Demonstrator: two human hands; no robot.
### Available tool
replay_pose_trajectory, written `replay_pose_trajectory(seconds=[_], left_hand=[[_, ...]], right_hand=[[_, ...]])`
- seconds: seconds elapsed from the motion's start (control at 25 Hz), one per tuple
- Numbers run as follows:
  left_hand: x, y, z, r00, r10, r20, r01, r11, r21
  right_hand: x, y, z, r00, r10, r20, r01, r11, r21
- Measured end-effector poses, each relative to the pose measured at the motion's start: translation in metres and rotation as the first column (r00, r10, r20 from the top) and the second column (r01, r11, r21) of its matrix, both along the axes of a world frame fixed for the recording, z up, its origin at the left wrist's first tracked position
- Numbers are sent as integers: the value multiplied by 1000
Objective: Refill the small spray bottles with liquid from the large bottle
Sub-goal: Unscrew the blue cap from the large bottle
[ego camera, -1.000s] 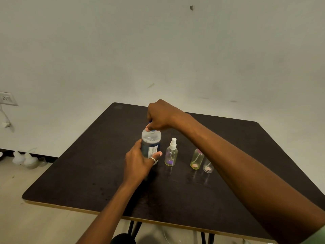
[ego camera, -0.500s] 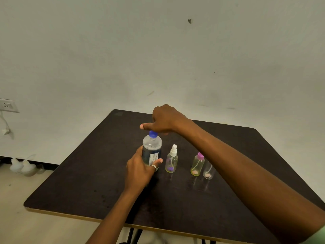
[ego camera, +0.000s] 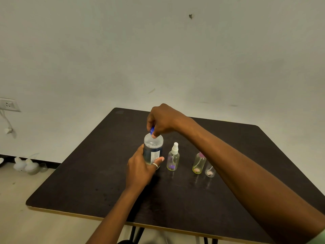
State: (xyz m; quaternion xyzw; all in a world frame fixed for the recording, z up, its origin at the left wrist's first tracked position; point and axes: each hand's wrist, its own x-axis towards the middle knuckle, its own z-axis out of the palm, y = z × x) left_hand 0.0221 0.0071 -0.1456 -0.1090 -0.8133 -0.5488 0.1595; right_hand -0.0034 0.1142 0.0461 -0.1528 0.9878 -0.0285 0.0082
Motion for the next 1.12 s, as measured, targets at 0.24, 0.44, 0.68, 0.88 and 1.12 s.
replay_pose_trajectory(seconds=[0.24,0.44,0.68,0.88,1.12], left_hand=[[0,0,0,1000,-18,8,18,1000,-4],[1,0,2,1000,-9,14,9,1000,17],[-1,2,2,999,25,25,-25,1000,-6],[-2,0,-2,1000,-12,-4,12,1000,9],[1,-1,3,999,-34,11,34,999,19]], right_hand=[[1,1,-1,998,55,35,-55,998,-5],[0,4,9,997,-77,-13,77,997,4],[1,-11,-6,984,-129,-119,139,988,73],[2,1,-3,1000,2,-13,-2,1000,2],[1,7,-5,997,57,47,-55,997,-46]])
